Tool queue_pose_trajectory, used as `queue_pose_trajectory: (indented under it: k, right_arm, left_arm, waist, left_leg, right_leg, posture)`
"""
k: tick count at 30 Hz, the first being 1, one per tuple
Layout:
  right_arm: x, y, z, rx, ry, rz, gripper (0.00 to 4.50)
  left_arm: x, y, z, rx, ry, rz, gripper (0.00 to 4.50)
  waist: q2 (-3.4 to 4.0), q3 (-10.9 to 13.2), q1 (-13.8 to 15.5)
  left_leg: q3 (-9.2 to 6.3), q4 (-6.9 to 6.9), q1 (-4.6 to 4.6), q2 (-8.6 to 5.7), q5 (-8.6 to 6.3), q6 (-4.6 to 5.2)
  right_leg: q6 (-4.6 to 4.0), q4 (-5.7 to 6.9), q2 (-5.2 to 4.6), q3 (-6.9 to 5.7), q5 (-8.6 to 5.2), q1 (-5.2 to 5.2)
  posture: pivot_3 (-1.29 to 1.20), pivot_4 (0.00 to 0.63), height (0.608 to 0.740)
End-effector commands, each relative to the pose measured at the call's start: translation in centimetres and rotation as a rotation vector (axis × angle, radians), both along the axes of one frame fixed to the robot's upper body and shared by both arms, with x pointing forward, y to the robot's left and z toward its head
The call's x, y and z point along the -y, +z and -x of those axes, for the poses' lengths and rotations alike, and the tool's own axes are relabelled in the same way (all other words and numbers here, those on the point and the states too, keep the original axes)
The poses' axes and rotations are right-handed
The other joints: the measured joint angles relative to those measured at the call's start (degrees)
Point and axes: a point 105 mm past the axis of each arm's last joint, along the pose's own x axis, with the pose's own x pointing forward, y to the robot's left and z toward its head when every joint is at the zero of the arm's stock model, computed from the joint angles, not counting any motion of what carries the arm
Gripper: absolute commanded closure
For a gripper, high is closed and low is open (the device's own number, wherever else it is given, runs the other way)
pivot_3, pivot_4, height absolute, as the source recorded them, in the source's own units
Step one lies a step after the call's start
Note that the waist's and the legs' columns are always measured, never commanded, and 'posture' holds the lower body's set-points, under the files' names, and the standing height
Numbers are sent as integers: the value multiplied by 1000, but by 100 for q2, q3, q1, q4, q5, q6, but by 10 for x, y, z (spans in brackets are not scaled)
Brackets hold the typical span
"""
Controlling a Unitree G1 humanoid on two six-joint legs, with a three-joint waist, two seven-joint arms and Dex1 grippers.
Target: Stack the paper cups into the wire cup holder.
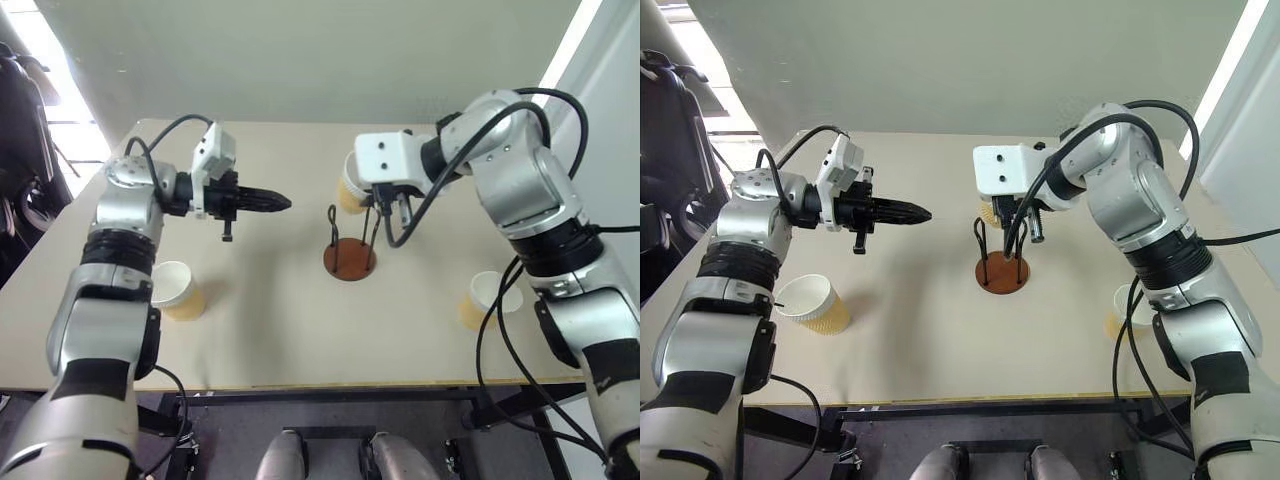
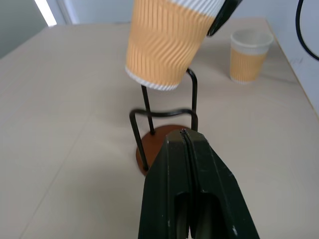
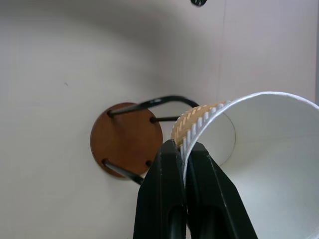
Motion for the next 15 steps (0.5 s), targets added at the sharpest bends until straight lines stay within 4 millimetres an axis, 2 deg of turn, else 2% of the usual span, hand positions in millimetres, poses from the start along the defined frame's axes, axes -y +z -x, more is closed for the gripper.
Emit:
queue_pose_trajectory:
  k: [1,15]
  right_arm:
    - [-4,8,2,39,26,3,4457]
    - [-1,-20,0,-6,55,73,4457]
  left_arm:
    - [-6,3,8,36,-37,-31,4500]
    - [-20,-2,12,39,-15,-53,4500]
  waist:
    - [0,0,0]
    - [0,0,5]
  left_leg:
    - [-1,0,-1,0,0,0]
    - [-1,4,-2,0,0,0]
  right_leg:
    - [0,0,0,0,0,-1]
    - [-2,3,0,0,0,-2]
  posture:
    - [0,150,740]
    - [0,150,740]
